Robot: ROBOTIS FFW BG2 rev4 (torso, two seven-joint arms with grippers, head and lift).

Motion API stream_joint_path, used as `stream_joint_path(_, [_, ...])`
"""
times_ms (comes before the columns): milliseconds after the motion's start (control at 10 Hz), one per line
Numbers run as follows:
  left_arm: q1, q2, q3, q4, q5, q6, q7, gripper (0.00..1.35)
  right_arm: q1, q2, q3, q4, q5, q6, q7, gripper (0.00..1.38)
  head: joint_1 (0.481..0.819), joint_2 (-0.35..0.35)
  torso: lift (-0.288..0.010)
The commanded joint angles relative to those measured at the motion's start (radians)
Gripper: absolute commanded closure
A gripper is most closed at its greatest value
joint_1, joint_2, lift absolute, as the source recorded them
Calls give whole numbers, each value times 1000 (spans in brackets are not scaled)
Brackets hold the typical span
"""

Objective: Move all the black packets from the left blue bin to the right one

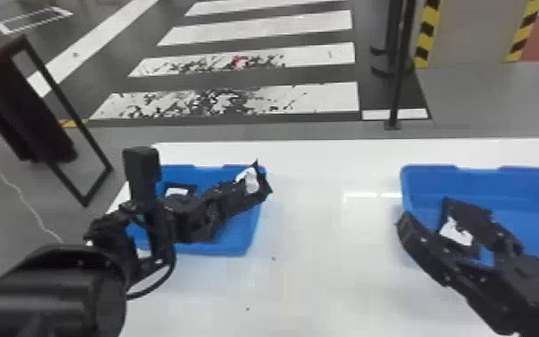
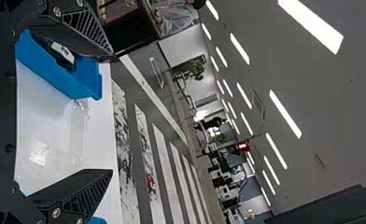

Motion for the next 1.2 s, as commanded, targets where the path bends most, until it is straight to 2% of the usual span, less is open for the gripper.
stream_joint_path(0, [24,-7,-61,-23,59,-24,-2,1208,-33,-6,24,28,-52,27,8,130,695,189,-140])
stream_joint_path(200, [22,-3,-150,-25,117,-34,-4,1208,-79,-15,40,70,-84,41,12,130,695,151,-140])
stream_joint_path(400, [7,4,-224,-33,167,-44,-4,1208,-128,-19,46,114,-100,41,12,130,695,82,-140])
stream_joint_path(600, [-3,7,-272,-33,205,-49,-4,1208,-170,-19,52,158,-102,41,12,130,695,26,-140])
stream_joint_path(800, [-8,8,-298,-35,220,-51,-4,1208,-214,-19,58,224,-102,41,11,163,695,-1,-140])
stream_joint_path(900, [-10,10,-306,-35,218,-39,-4,1208,-231,-19,60,234,-100,41,11,252,695,-13,-140])
stream_joint_path(1000, [-8,10,-308,-35,218,-34,-4,1208,-244,-19,64,242,-108,41,9,515,695,-23,-140])
stream_joint_path(1100, [-10,10,-312,-35,218,-34,-4,1208,-254,-18,70,256,-122,54,9,947,695,-26,-140])
